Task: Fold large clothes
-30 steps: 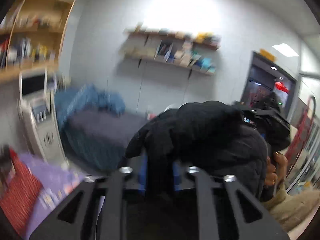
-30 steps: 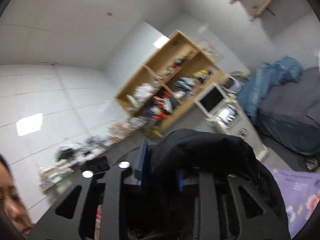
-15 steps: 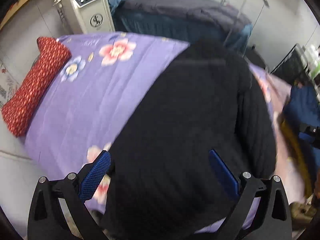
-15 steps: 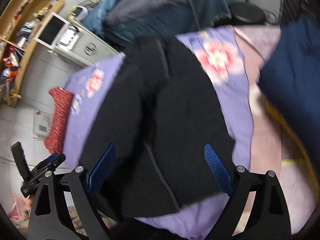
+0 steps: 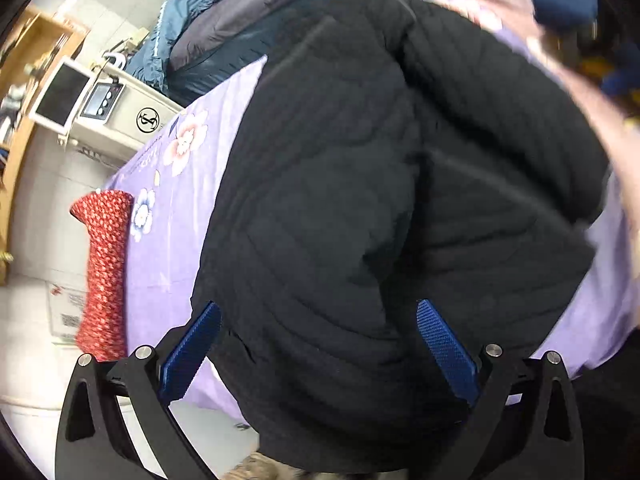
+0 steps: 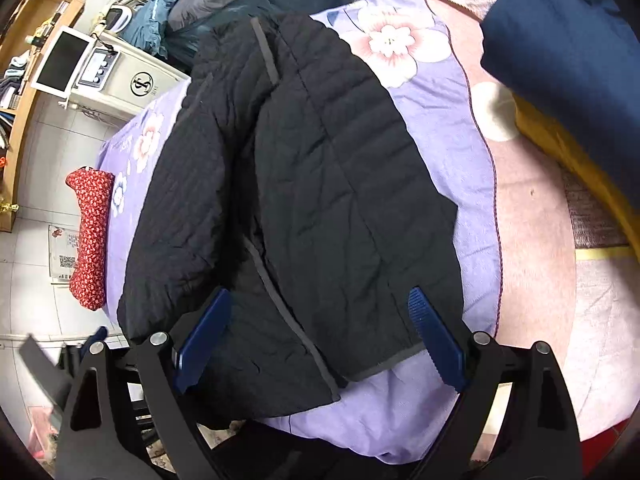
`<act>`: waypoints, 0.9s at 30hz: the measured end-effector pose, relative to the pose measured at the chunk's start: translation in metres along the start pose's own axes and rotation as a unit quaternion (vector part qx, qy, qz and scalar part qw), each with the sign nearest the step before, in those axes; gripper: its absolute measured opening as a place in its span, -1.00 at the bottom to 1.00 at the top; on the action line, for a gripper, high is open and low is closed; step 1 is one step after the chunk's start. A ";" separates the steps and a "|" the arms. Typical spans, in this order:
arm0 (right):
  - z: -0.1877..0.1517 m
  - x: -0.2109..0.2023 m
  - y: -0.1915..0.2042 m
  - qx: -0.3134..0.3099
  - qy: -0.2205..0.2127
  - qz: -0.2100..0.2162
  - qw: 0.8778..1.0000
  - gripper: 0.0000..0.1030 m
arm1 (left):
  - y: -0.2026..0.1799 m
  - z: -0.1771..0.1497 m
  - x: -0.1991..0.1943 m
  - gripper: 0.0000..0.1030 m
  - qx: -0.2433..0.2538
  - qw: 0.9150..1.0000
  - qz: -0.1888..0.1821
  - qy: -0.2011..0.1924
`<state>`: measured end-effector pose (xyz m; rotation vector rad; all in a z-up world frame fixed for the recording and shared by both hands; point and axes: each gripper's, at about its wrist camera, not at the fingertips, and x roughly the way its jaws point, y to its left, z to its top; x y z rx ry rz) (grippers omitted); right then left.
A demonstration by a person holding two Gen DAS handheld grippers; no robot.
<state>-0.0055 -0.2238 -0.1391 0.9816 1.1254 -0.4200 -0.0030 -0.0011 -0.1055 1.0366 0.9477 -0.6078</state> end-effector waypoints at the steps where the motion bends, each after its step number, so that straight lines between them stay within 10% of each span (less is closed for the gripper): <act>1: -0.003 -0.008 -0.009 0.003 0.002 0.000 1.000 0.73 | -0.004 -0.004 0.005 0.62 0.014 1.000 0.005 0.004; 10: -0.018 -0.027 -0.042 0.053 0.002 -0.008 0.999 0.73 | 0.040 -0.009 0.036 -0.72 -0.037 0.999 -0.014 0.032; 27: -0.045 -0.029 -0.023 0.068 -0.011 -0.040 0.997 0.73 | 0.435 0.071 0.128 -0.75 -0.231 0.970 0.067 0.018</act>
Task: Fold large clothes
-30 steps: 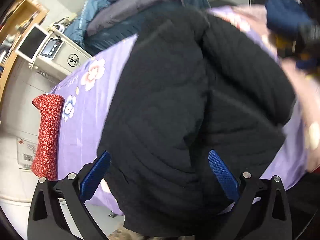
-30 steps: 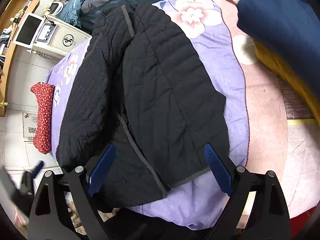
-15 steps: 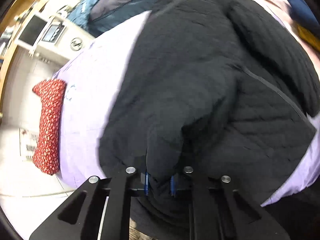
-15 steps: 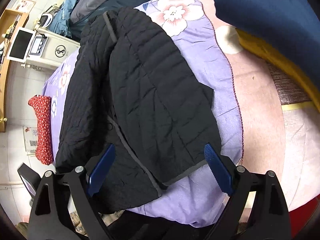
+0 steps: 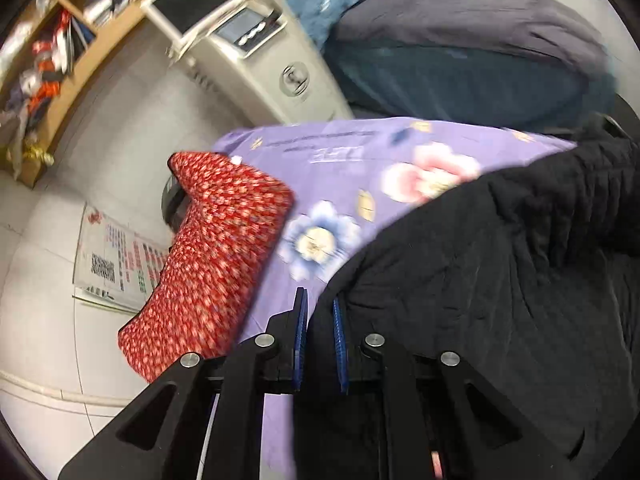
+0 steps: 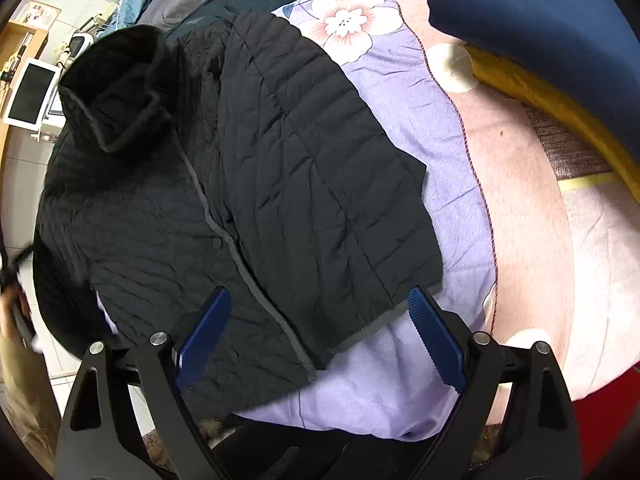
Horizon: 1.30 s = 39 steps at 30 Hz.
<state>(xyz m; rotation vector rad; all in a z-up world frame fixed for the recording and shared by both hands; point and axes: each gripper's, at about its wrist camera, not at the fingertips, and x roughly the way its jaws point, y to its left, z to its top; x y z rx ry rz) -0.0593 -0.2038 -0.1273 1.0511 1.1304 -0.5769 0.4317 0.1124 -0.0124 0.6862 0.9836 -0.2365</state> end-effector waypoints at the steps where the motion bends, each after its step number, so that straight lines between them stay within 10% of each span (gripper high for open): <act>1: -0.001 0.000 0.001 0.000 -0.001 -0.002 1.000 0.73 | 0.019 0.018 0.031 -0.75 -0.027 0.999 -0.010 0.028; 4: -0.010 -0.005 0.006 0.002 -0.008 -0.013 1.000 0.73 | 0.054 0.034 0.102 -0.63 -0.128 0.985 -0.024 0.110; 6: -0.015 -0.009 0.007 0.005 -0.013 -0.021 1.000 0.73 | 0.067 0.031 0.138 -0.08 -0.185 0.968 -0.017 0.168; 10: -0.024 -0.016 -0.003 0.036 -0.022 -0.034 0.999 0.73 | 0.077 0.012 0.156 0.13 -0.275 0.942 -0.102 0.162; 17: -0.019 -0.009 -0.001 0.051 -0.014 -0.036 0.998 0.73 | 0.034 -0.006 0.101 0.52 -0.187 0.971 -0.126 0.083; 28: 0.011 0.077 -0.043 0.088 0.061 -0.074 0.992 0.73 | 0.010 -0.121 0.021 0.69 -0.162 0.971 -0.167 0.063; 32: 0.005 0.105 -0.067 0.155 0.093 0.013 0.983 0.73 | -0.008 -0.162 0.008 0.69 -0.154 0.970 -0.165 0.085; 37: 0.004 0.099 -0.052 0.123 0.073 0.046 0.989 -0.58 | -0.048 -0.194 -0.011 0.69 -0.151 0.964 -0.186 0.111; 39: 0.008 0.084 -0.038 0.079 0.053 0.043 0.995 -0.66 | -0.066 -0.198 -0.020 0.69 -0.154 0.961 -0.202 0.110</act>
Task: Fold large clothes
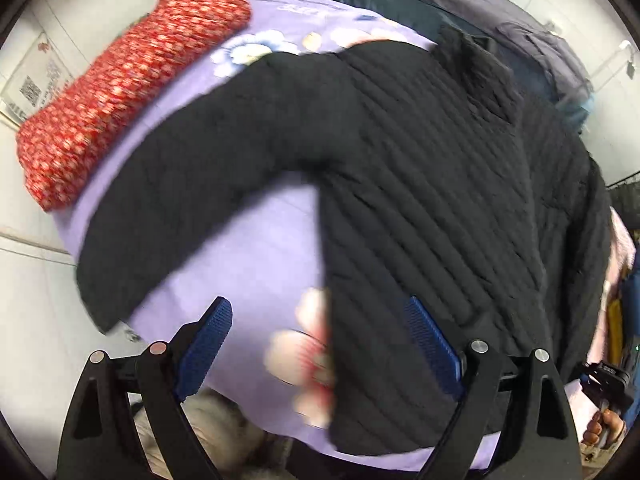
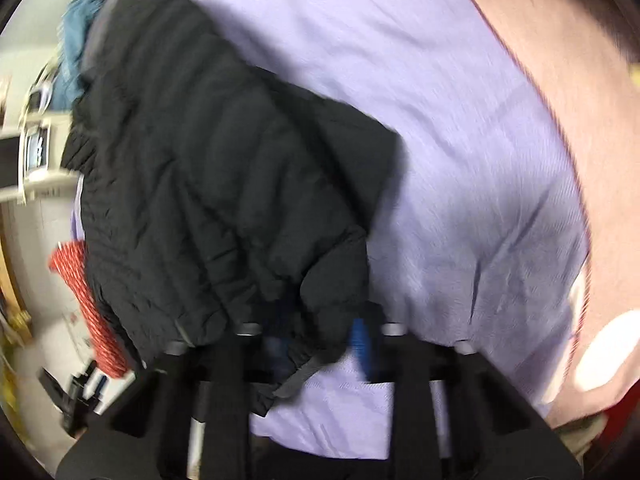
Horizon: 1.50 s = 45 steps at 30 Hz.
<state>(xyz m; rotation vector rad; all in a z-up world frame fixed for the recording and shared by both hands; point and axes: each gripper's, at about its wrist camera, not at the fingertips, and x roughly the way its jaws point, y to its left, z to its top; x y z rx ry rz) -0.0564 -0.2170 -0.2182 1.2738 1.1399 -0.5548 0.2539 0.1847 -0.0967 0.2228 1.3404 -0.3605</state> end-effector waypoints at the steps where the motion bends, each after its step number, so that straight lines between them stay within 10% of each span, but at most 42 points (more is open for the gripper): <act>1: -0.001 -0.007 0.005 -0.013 -0.008 0.001 1.000 -0.68 | -0.006 -0.003 0.000 0.69 0.000 1.000 -0.003 0.001; 8: 0.014 -0.098 0.042 -0.136 -0.108 -0.019 0.985 -0.73 | -0.054 -0.017 -0.007 0.69 0.022 1.000 -0.020 -0.004; 18: 0.131 -0.262 0.046 -0.209 -0.298 -0.123 0.923 -0.81 | -0.065 -0.026 -0.025 0.69 0.028 0.999 -0.009 -0.026; 26: 0.209 -0.269 0.028 -0.167 -0.287 -0.159 0.930 -0.80 | -0.038 -0.054 -0.022 0.69 -0.017 1.000 0.011 -0.014; 29: 0.218 -0.253 0.017 -0.118 -0.278 -0.182 0.936 -0.12 | -0.023 -0.066 -0.017 0.69 -0.039 0.999 0.022 -0.008; 31: 0.218 -0.255 0.013 -0.077 -0.306 -0.186 0.931 0.78 | -0.012 -0.075 -0.012 0.69 -0.057 0.998 0.028 -0.006; 35: 0.197 -0.270 0.024 -0.069 -0.371 -0.139 0.916 0.78 | 0.016 -0.094 0.004 0.69 -0.100 0.995 0.030 0.005; 38: 0.174 -0.248 0.056 -0.167 -0.346 -0.092 0.919 0.78 | 0.034 -0.104 0.018 0.69 -0.131 0.991 0.014 0.018; 45: 0.095 -0.084 0.100 -0.391 -0.095 -0.077 0.912 0.78 | 0.032 -0.107 0.042 0.69 -0.110 0.994 0.001 0.019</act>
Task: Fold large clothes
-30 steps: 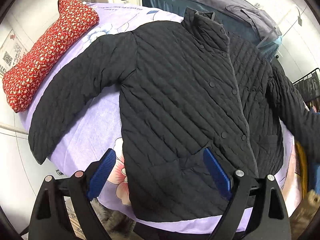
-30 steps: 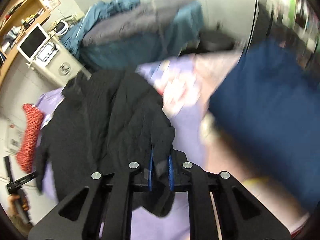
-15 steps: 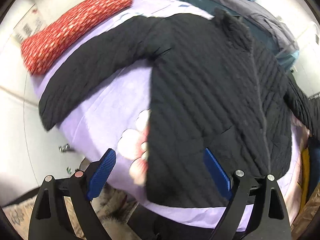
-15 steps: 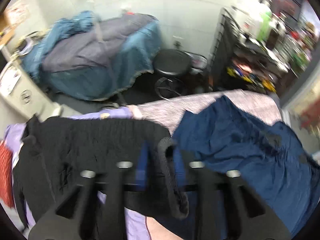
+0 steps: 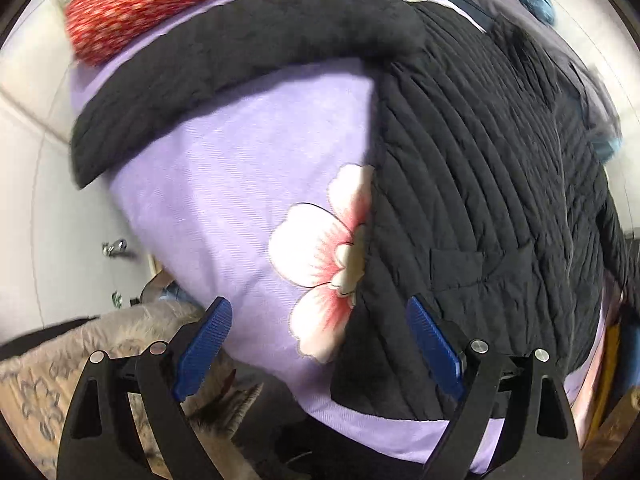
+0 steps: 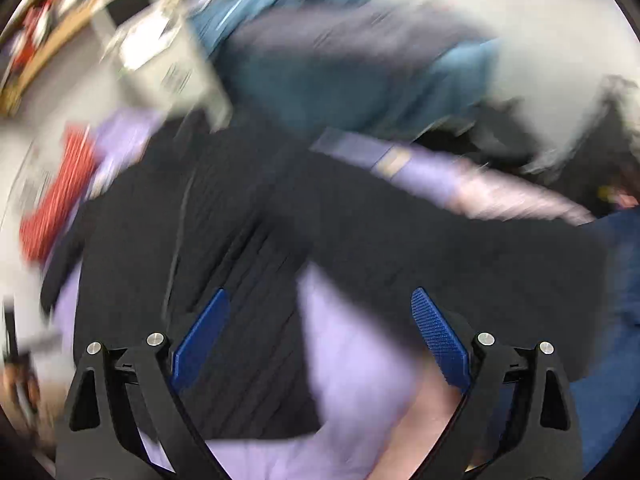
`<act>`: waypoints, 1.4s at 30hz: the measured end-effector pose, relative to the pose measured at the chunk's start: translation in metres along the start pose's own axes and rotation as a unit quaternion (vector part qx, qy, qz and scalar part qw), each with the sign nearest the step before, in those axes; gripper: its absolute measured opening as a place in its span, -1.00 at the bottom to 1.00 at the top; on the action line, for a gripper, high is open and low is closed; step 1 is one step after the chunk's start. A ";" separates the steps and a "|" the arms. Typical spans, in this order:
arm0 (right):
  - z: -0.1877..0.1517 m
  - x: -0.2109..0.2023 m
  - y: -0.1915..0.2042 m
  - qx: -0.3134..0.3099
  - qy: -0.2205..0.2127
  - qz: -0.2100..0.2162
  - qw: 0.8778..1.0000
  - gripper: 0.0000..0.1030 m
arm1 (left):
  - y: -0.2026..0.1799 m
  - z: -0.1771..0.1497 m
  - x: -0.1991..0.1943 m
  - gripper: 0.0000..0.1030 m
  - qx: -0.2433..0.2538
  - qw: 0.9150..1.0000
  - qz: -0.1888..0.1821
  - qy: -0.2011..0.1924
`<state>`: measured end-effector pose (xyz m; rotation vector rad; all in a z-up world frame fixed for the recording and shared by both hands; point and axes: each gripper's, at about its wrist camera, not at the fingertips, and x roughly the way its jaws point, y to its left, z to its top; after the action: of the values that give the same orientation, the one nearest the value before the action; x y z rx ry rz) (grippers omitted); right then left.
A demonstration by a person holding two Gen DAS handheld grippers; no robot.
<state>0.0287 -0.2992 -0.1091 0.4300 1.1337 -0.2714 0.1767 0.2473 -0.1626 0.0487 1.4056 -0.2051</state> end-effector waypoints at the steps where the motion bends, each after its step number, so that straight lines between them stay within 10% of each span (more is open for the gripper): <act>1: -0.010 0.017 0.003 0.001 0.022 0.005 1.000 0.78 | -0.004 -0.001 0.007 0.69 0.016 1.000 0.002 0.005; 14: -0.088 0.112 -0.009 0.071 0.155 0.037 0.985 0.55 | -0.014 -0.020 0.051 0.69 0.047 0.997 -0.039 0.052; 18: -0.087 0.116 -0.003 0.062 0.168 0.043 0.983 0.09 | -0.028 -0.024 0.063 0.67 0.069 0.995 -0.044 0.065; 22: -0.087 0.106 0.011 0.065 0.161 0.071 0.982 -0.58 | -0.034 -0.020 0.063 0.07 0.069 0.993 -0.066 0.076; 27: -0.084 0.075 0.021 0.065 0.136 0.097 0.984 -0.69 | -0.058 -0.021 0.046 -0.69 0.133 0.986 -0.065 0.074; 35: -0.087 0.012 0.025 0.046 0.126 0.143 0.981 -0.77 | -0.040 -0.020 -0.020 -0.79 0.178 0.977 -0.110 0.038; 42: -0.148 0.025 0.036 0.047 0.211 0.147 0.965 -0.77 | -0.006 -0.039 -0.010 -0.79 0.162 0.981 -0.067 0.078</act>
<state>-0.0664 -0.1988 -0.1779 0.7563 1.4545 0.0322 0.1364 0.2486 -0.1585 0.2429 1.5212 -0.5514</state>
